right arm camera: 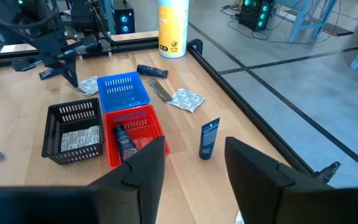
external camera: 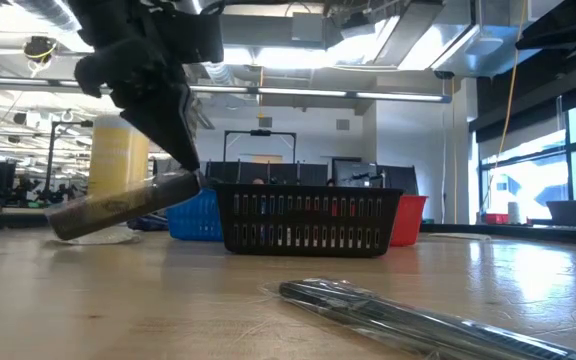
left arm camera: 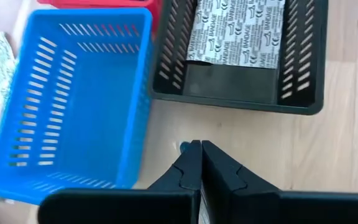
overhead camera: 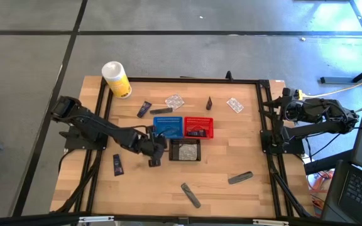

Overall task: Pick & Place Travel size toiletries
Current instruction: Put the black comb into the blue bin

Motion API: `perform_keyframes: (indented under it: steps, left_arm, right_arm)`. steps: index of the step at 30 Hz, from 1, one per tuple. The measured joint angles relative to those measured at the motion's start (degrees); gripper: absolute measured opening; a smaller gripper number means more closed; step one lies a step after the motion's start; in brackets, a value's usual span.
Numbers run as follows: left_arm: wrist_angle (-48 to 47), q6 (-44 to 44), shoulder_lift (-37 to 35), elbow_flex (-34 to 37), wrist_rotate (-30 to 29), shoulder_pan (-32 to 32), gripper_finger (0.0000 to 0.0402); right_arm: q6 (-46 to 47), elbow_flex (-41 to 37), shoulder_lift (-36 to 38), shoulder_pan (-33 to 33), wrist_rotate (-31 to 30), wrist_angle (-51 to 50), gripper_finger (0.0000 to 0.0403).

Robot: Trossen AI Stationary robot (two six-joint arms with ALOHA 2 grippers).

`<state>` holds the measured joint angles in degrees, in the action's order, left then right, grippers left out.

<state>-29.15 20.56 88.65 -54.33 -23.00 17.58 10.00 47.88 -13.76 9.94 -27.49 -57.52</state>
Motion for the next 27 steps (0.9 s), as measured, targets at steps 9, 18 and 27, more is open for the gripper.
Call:
perform_keyframes:
  steps: [9, 18, 27]
  left_arm:
    - [-0.62, -3.81, -5.73, -0.04, -0.52, -3.39, 0.0001]
    - [4.34, -9.38, -8.05, -0.04, -2.31, -6.96, 0.0001]
    - [4.85, -13.40, -9.61, -0.60, -3.32, -10.02, 0.0001]
  right_arm:
    - [0.02, 0.00, 0.00, 0.02, 0.00, 0.00, 0.0184]
    - [0.02, 0.00, 0.00, 0.01, 0.00, 0.00, 0.0193]
    - [0.02, 0.00, 0.02, 0.02, 0.00, 0.00, 0.0181]
